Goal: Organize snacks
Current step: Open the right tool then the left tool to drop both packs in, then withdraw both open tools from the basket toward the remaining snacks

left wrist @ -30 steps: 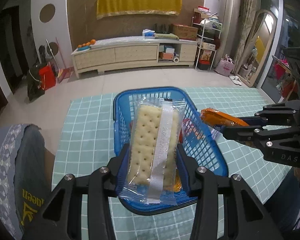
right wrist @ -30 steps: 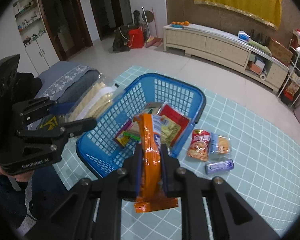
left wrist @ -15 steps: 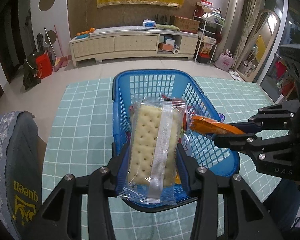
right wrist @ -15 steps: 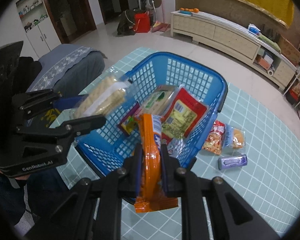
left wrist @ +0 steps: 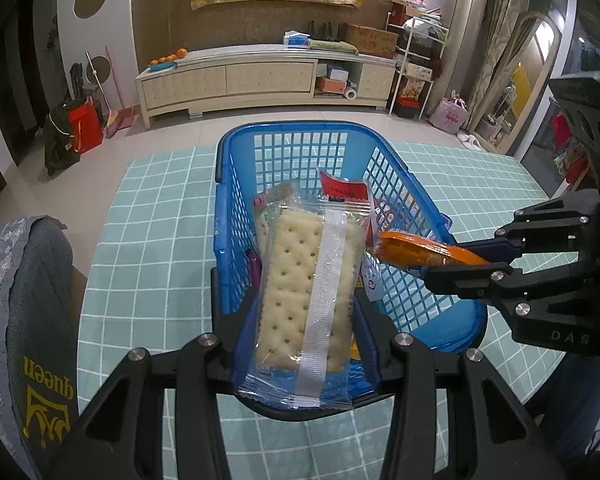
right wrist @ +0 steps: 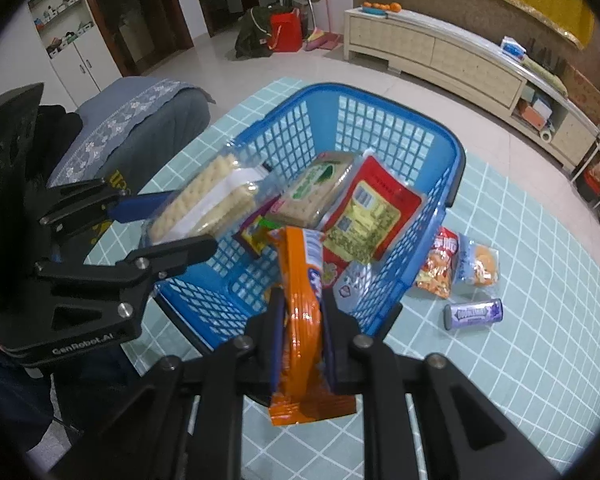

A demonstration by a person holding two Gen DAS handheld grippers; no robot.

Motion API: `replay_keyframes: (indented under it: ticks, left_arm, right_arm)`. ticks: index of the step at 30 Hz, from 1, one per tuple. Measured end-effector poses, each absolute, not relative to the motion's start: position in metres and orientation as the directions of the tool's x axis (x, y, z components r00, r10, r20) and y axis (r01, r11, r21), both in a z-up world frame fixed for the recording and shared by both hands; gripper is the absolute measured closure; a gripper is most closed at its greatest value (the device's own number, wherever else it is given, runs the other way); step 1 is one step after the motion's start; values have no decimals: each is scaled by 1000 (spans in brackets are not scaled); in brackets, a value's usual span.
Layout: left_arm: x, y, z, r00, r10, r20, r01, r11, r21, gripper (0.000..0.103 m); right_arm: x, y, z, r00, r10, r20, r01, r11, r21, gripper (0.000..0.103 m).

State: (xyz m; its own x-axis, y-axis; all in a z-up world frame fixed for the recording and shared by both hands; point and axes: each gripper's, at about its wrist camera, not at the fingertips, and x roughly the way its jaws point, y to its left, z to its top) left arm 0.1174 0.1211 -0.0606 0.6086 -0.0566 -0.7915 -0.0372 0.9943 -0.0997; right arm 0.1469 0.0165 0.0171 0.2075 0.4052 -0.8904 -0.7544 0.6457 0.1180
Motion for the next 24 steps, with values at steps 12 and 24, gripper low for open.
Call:
replay_keyframes:
  ticks: [12,24]
  left_arm:
    - [119,114,-61,597,-65,-800,-27,995,-101,60]
    - [118,87,-44,625,-75,-777,25,997,-77,33]
  right_arm:
    - [150,-7,21,236,428,-872,-725,676,136,26]
    - [161,-65,41,300,442,-845,-647,745,159,25]
